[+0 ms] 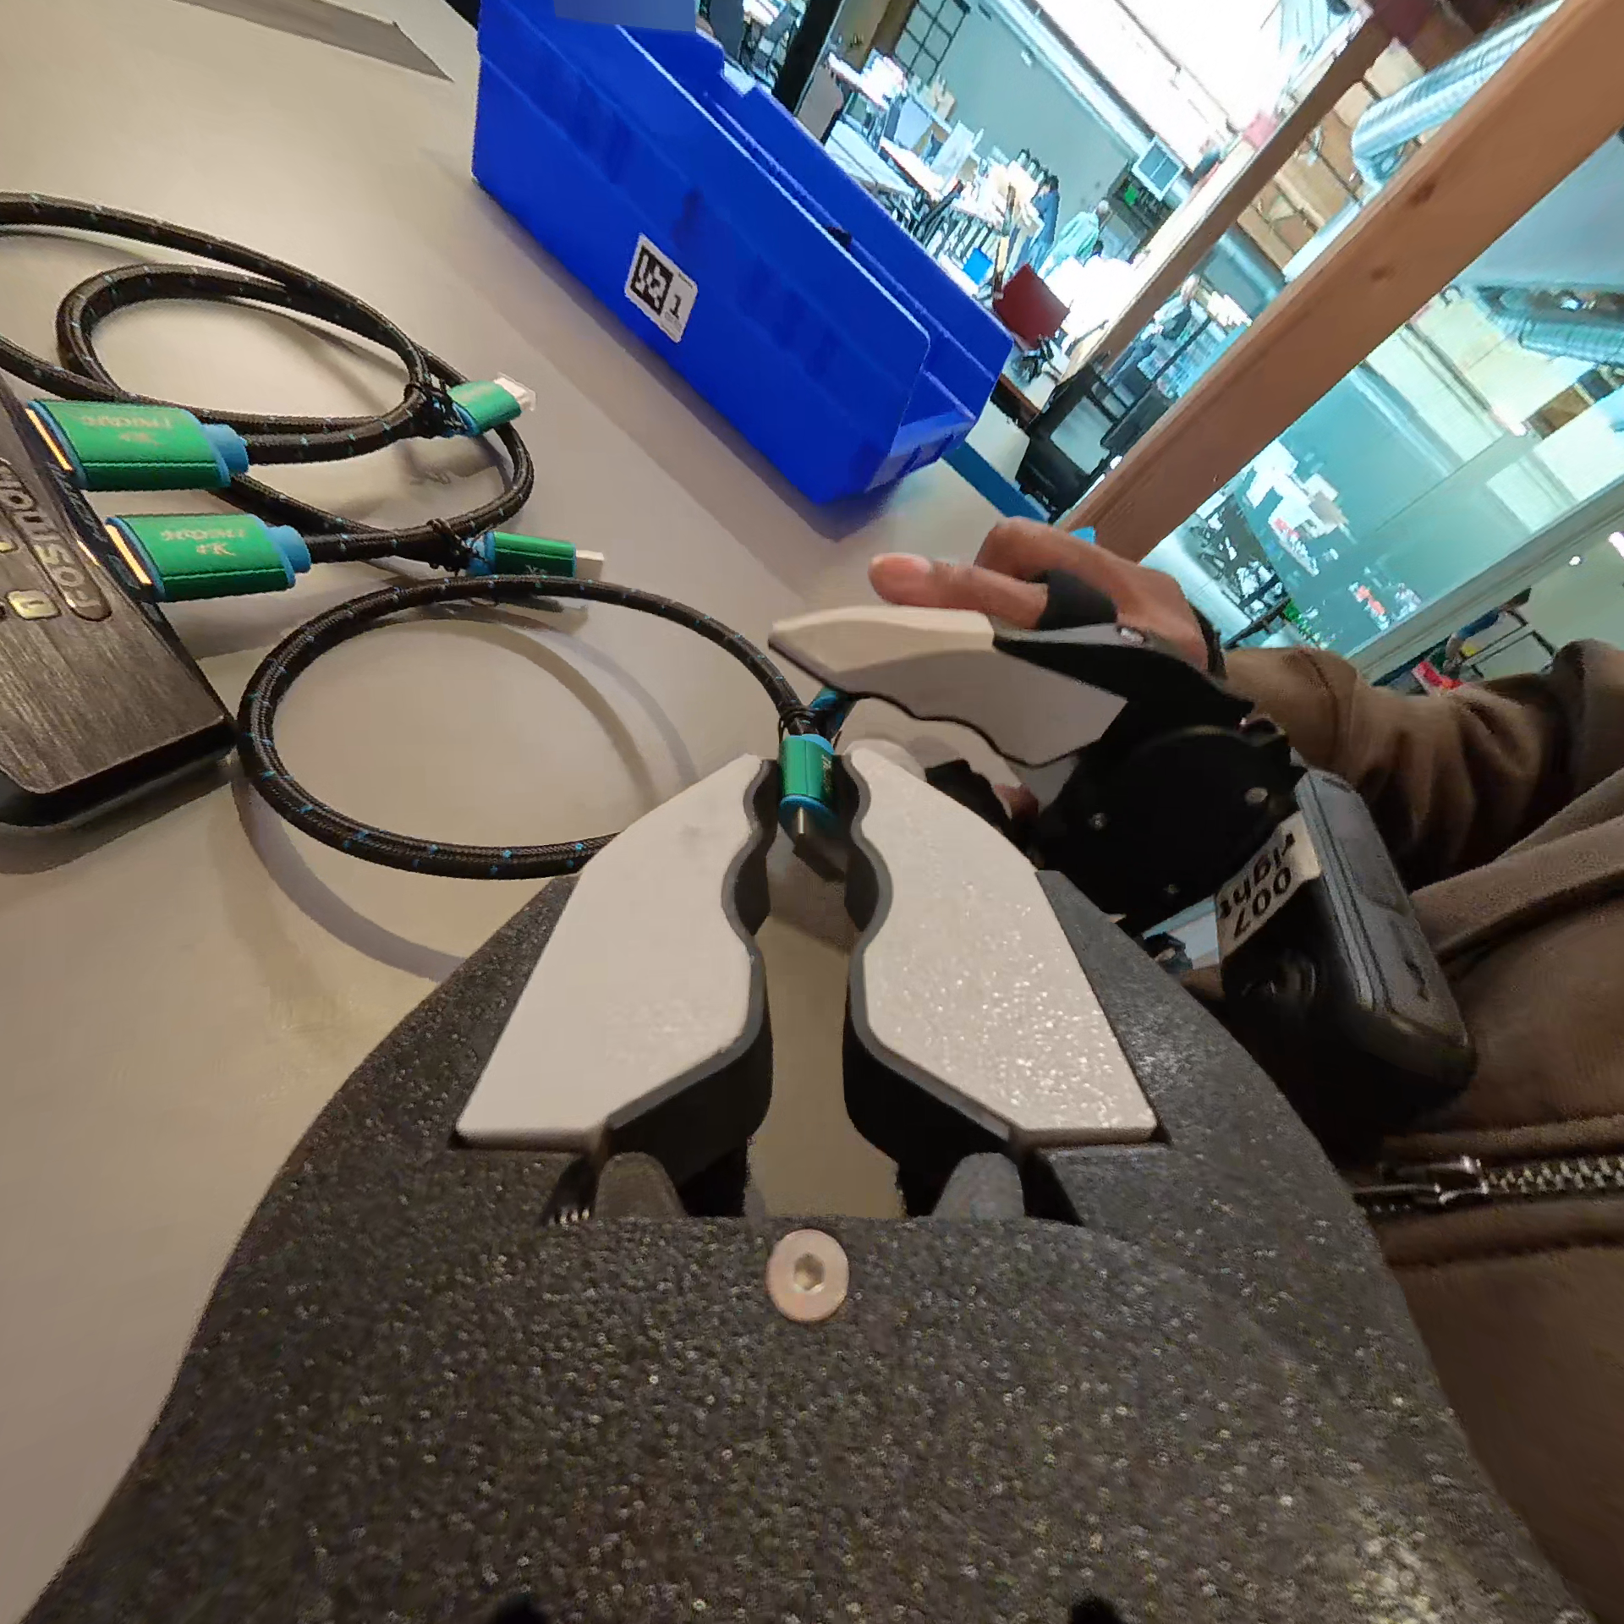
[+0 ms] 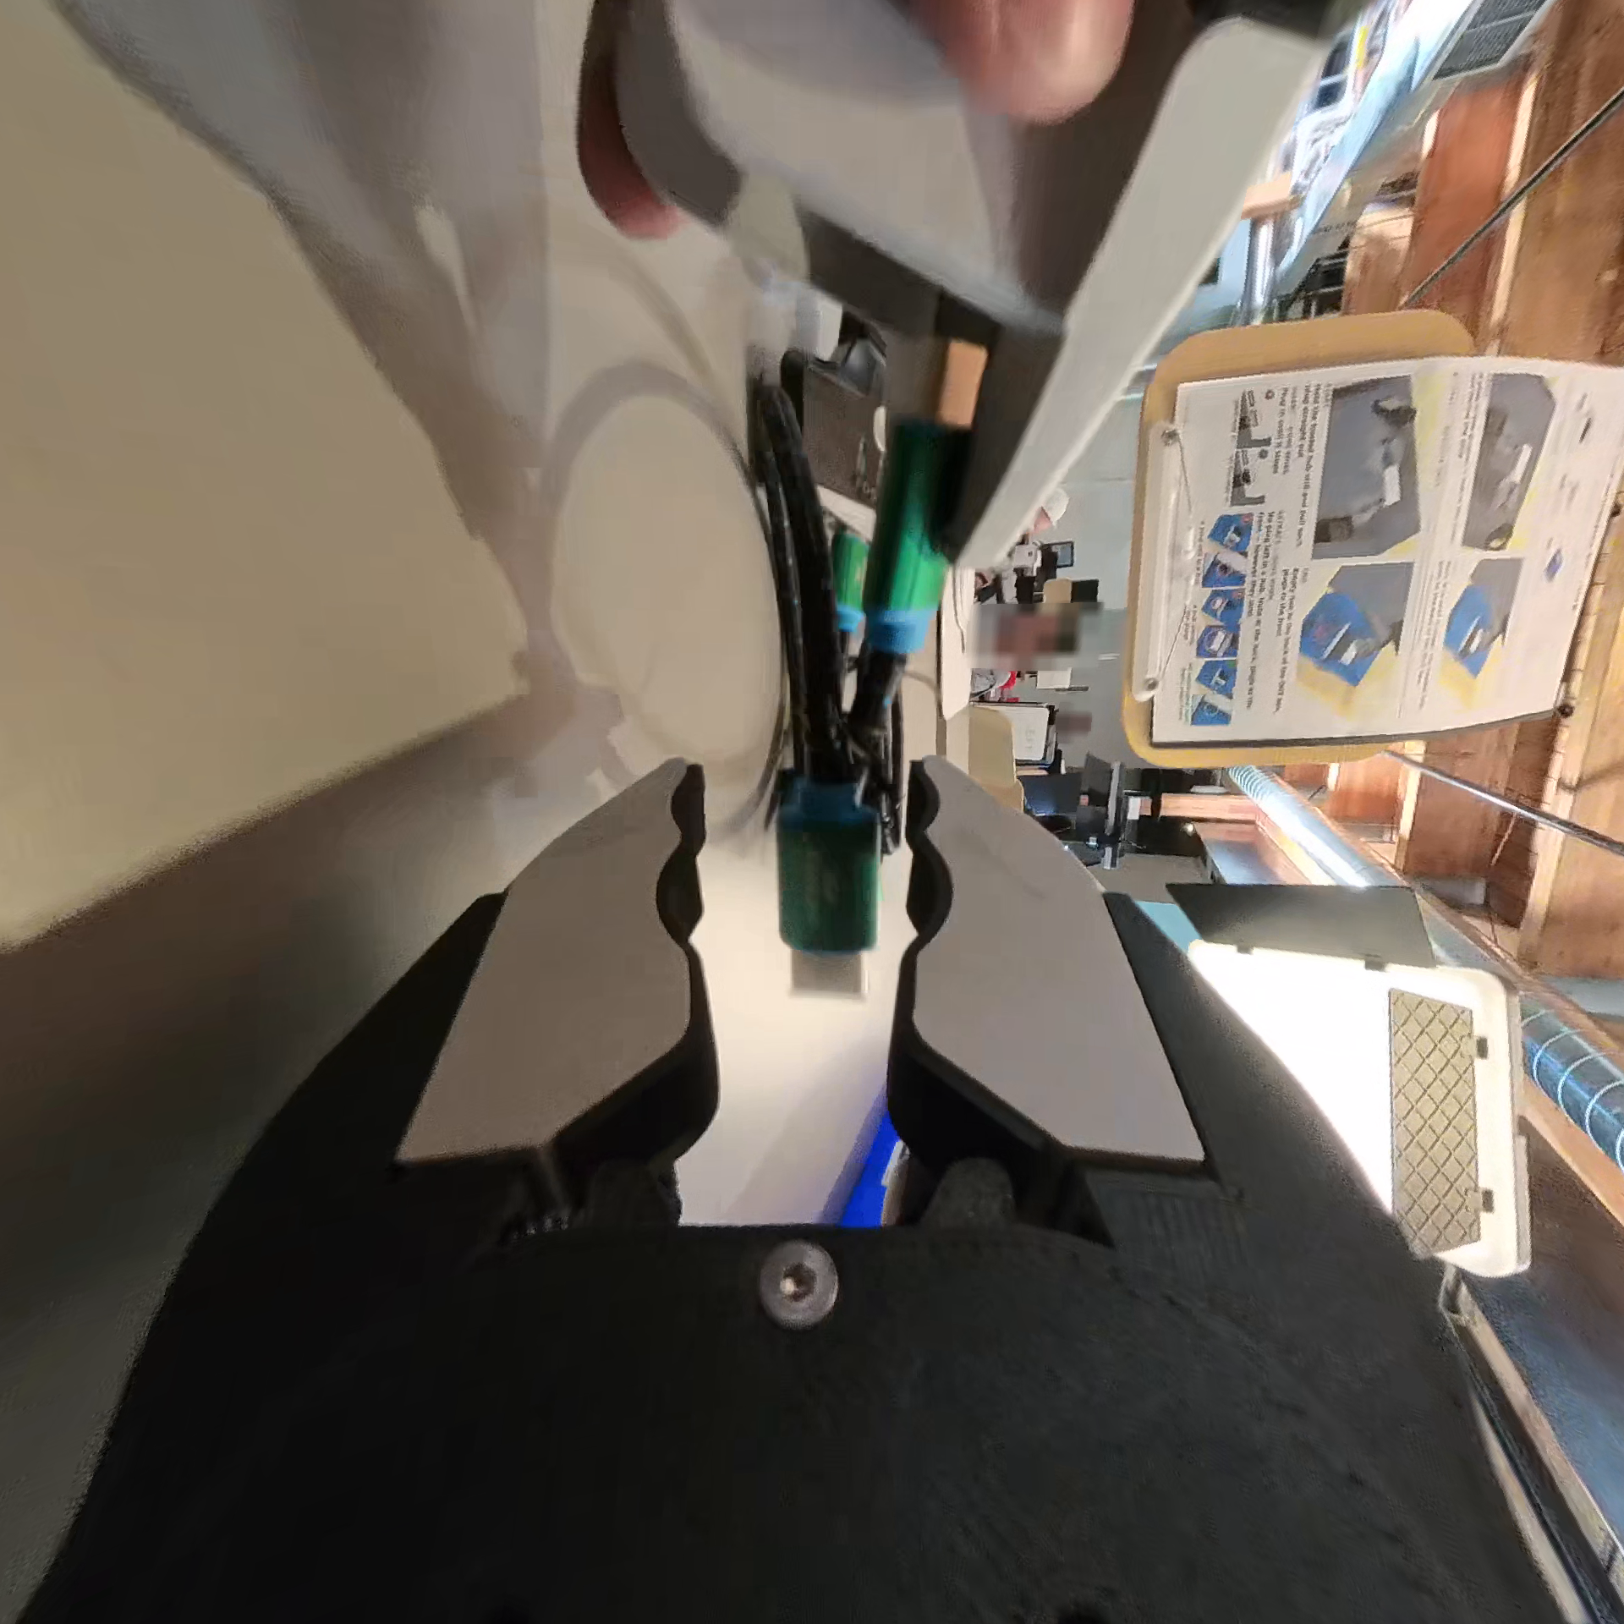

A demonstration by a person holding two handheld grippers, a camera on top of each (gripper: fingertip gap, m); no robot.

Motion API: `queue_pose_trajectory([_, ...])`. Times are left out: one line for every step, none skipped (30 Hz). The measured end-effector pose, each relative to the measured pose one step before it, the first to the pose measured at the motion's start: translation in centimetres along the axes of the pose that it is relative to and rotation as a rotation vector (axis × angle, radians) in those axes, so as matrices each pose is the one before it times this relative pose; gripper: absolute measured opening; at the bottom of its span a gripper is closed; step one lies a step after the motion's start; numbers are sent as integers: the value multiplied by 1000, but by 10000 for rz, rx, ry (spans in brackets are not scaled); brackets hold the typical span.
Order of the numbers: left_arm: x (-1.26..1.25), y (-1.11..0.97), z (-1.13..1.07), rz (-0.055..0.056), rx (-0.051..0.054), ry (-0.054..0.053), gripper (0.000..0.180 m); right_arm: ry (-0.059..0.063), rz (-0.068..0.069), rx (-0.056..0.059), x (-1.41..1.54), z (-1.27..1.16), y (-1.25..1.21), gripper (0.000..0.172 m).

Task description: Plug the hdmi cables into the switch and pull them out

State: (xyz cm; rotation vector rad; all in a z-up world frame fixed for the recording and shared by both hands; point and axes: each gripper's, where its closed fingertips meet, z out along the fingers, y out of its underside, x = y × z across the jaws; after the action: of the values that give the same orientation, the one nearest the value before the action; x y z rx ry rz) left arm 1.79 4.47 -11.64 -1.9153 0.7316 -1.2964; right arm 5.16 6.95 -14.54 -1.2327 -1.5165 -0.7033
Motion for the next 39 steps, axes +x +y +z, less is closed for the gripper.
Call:
queue_pose_trajectory([-10,-260,2,-73,151,-10,12,119,90,-3,180,203,-266,44])
queue_pose_trajectory([52,-227,2,-79,119,35,12,196,75,1,311,184,-205,43])
queue_pose_trajectory([49,-174,-12,-85,113,49,12,228,25,98,345,116,-315,40])
queue_pose_trajectory([39,-94,5,-84,81,55,12,239,25,143,341,74,-359,34])
queue_pose_trajectory([72,-41,19,-90,63,90,12,222,46,121,280,69,-294,26])
queue_pose_trajectory([52,39,-1,-117,23,106,12,158,56,70,168,98,-137,17])
queue_pose_trajectory([-66,86,-63,-112,-18,44,11,10,16,7,-31,107,37,16])
queue_pose_trajectory([-122,31,-171,-92,8,11,11,-42,-51,-116,-108,133,259,16])
queue_pose_trajectory([-81,-80,-289,-74,70,43,11,-37,-98,-256,-123,190,558,16])
queue_pose_trajectory([-125,-113,-367,-75,60,39,11,-63,-87,-305,-178,228,807,16])
queue_pose_trajectory([-126,-150,-412,-93,90,47,11,-121,-23,-306,-219,241,966,16])
queue_pose_trajectory([-82,-116,-404,-127,77,84,10,-101,39,-196,-135,198,875,16])
queue_pose_trajectory([-98,-38,-347,-91,20,47,10,-46,56,-63,4,107,635,16])
queue_pose_trajectory([-47,39,-285,-51,-33,45,9,-38,27,-37,29,70,502,16])
queue_pose_trajectory([-14,33,-257,-31,-34,46,9,-31,-9,-46,11,67,436,16])
queue_pose_trajectory([20,26,-240,-19,-50,39,9,-12,-26,-49,19,67,389,16])
queue_pose_trajectory([18,-22,-253,12,-36,15,9,-8,-18,-40,19,61,342,16])
queue_pose_trajectory([12,-26,-213,38,-43,4,9,-30,7,4,-25,18,235,16])
queue_pose_trajectory([5,-32,-165,45,-30,-1,9,-52,20,13,-86,15,151,16])
queue_pose_trajectory([-13,13,-47,18,-38,1,9,-78,7,1,-134,-13,49,16])
queue_pose_trajectory([10,44,85,-33,-33,63,8,-147,11,-33,-264,-3,-8,16])
queue_pose_trajectory([-9,18,135,-65,0,81,8,-297,28,-10,-487,-3,-51,16])
queue_pose_trajectory([-65,7,155,-71,31,69,8,-364,68,-11,-545,-4,39,20])
queue_pose_trajectory([-161,-13,150,-113,47,20,8,-274,174,39,-275,-115,62,24])
queue_pose_trajectory([-111,-15,122,-122,55,50,8,-379,205,113,-267,-237,38,32])
queue_pose_trajectory([-113,30,123,-96,15,29,8,-470,193,128,-336,-328,94,37])
queue_pose_trajectory([-45,96,133,-32,-30,25,7,-417,170,128,-262,-434,140,39])
queue_pose_trajectory([11,129,156,4,-43,27,7,-386,134,127,-232,-519,154,41])
queue_pose_trajectory([87,153,192,7,-61,45,7,-355,112,107,-207,-565,164,43])
queue_pose_trajectory([137,146,223,21,-62,59,7,-297,100,68,-149,-574,163,44])
queue_pose_trajectory([125,146,263,27,-62,47,7,-287,71,42,-190,-539,186,45])
queue_pose_trajectory([98,135,264,23,-66,36,7,-303,31,39,-290,-498,151,45])
queue_pose_trajectory([95,72,272,25,-46,43,7,-288,5,47,-358,-433,118,45])
queue_pose_trajectory([105,44,274,20,-31,56,6,-242,-8,39,-388,-337,75,47])
queue_pose_trajectory([89,2,261,1,-5,67,6,-209,-14,33,-427,-233,43,48])
queue_pose_trajectory([102,-40,259,-18,16,81,5,-173,7,34,-397,-127,-7,49])
queue_pose_trajectory([86,-73,230,-46,52,85,4,-78,62,45,-220,-73,-97,48])
queue_pose_trajectory([24,-152,177,-69,96,54,3,-52,123,26,-85,-9,-147,49])
queue_pose_trajectory([-34,-103,149,-82,69,59,2,-60,186,-8,9,53,-188,52])
